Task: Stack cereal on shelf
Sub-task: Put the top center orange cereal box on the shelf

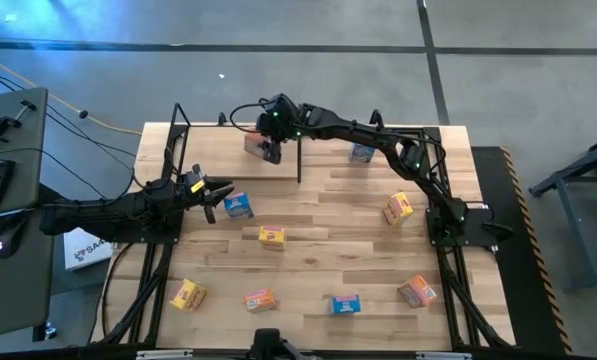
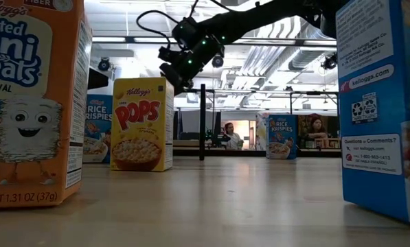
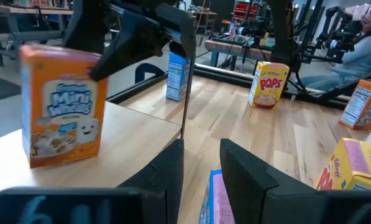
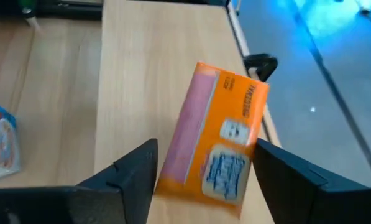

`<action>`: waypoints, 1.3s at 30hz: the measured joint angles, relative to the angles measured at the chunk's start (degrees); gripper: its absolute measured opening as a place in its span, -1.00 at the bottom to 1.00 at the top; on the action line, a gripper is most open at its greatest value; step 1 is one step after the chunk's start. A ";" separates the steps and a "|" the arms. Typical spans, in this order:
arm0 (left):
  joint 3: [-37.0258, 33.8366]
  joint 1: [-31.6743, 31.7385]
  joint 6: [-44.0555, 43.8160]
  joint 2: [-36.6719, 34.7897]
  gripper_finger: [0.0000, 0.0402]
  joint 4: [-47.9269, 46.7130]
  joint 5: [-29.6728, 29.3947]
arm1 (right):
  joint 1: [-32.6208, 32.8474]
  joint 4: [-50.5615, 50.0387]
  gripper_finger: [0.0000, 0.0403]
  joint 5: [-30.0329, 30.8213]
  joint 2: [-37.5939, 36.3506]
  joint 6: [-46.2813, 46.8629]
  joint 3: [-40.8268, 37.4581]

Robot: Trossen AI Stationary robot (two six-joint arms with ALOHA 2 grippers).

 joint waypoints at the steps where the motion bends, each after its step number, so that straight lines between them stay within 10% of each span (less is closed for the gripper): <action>1: 0.00 0.02 -0.01 0.00 -0.52 0.00 0.00 | 0.10 0.33 0.17 0.34 -0.05 -0.24 0.00; 11: 0.00 0.02 -0.09 0.00 -0.55 -0.01 0.00 | 1.40 -6.66 0.07 2.01 -2.89 -4.02 5.15; 21: 0.02 0.03 -0.13 0.00 -0.80 -0.02 -0.02 | 1.62 -10.39 -0.95 4.81 -0.26 -0.79 3.98; 39: 0.07 0.21 -1.23 0.42 -0.91 2.30 -1.65 | -0.39 2.20 -0.83 1.68 2.08 2.41 3.98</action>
